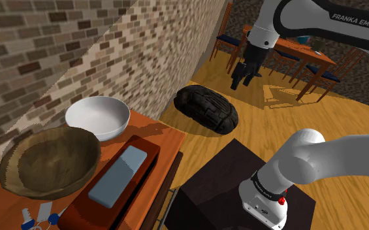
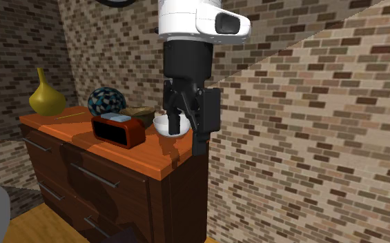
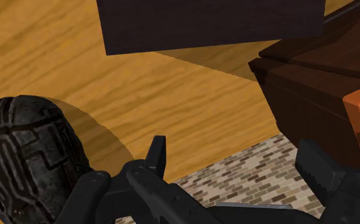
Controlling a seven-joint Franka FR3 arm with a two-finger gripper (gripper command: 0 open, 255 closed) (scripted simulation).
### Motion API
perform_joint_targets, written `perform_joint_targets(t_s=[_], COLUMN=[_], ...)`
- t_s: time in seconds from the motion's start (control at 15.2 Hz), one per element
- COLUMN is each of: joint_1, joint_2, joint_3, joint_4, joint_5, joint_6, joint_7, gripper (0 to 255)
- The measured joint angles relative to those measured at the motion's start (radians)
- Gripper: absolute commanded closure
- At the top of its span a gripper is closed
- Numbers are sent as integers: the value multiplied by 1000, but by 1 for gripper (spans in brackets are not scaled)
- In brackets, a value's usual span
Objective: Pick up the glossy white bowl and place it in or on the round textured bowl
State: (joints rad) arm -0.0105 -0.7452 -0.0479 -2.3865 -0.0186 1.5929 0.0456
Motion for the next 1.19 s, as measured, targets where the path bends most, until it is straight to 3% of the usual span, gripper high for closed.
perform_joint_targets(t_s=[0.46, 1.19], joint_1=[43, 124], joint_2=[76, 343], joint_3=[67, 213], joint_4=[-11, 92], joint_5=[75, 194], joint_6=[104, 328], joint_7=[77, 234], gripper=[0, 0])
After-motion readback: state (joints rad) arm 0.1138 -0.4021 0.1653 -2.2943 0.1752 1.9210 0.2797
